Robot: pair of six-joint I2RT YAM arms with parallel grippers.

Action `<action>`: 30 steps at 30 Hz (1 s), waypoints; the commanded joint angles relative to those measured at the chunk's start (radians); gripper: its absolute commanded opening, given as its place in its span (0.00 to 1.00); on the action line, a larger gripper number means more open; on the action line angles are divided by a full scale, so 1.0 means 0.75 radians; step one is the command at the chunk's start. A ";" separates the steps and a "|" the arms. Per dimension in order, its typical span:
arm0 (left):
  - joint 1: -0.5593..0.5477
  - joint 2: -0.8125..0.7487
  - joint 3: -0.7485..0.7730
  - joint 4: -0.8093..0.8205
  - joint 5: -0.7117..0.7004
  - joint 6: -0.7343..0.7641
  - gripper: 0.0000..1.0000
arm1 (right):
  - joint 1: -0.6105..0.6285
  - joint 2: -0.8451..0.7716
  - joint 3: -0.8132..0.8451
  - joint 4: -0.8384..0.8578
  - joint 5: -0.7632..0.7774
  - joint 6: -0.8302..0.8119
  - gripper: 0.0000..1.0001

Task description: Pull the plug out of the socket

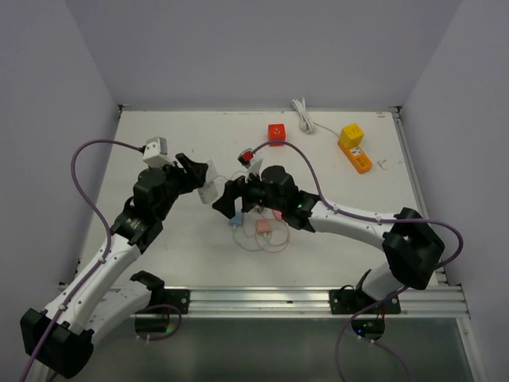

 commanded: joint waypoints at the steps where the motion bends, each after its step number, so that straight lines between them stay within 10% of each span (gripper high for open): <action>1: 0.007 -0.033 -0.006 0.181 0.004 -0.088 0.00 | 0.016 0.026 0.095 0.164 -0.033 0.027 0.99; 19: 0.007 -0.039 -0.008 0.218 0.045 -0.127 0.00 | 0.020 0.187 0.275 0.127 -0.053 -0.052 0.95; 30: 0.007 -0.023 0.016 0.245 -0.016 -0.068 0.00 | 0.020 0.179 0.240 0.086 -0.064 -0.061 0.42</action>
